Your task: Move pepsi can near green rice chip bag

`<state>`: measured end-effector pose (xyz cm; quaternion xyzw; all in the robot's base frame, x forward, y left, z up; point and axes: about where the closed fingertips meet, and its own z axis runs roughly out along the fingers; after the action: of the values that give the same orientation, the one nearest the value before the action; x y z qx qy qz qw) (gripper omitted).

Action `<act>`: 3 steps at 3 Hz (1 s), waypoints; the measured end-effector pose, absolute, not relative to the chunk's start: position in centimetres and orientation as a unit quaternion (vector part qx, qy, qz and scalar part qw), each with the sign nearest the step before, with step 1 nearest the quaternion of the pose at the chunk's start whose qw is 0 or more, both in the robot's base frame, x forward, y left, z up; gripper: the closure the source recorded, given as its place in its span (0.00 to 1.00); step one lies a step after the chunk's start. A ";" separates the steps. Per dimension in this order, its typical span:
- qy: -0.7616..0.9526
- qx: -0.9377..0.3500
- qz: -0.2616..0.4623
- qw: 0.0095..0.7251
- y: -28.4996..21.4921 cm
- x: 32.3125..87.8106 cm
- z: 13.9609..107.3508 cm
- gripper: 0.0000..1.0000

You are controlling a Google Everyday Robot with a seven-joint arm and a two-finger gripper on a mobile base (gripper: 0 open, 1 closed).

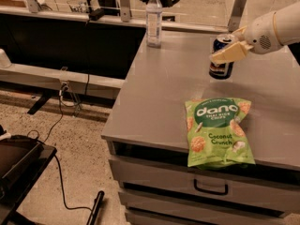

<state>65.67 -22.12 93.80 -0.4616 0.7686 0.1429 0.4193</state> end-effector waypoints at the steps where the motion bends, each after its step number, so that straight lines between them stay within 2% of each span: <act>1: 0.755 -0.486 0.147 0.415 -20.9 64.0 93.9 1.00; 3: 0.742 -0.507 0.148 0.412 -19.8 63.7 92.9 1.00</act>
Offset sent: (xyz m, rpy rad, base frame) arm -0.0246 0.0298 -0.0175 -0.0482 -0.0403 0.1426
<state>63.70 -19.82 92.89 -0.5070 0.7424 0.1484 0.4119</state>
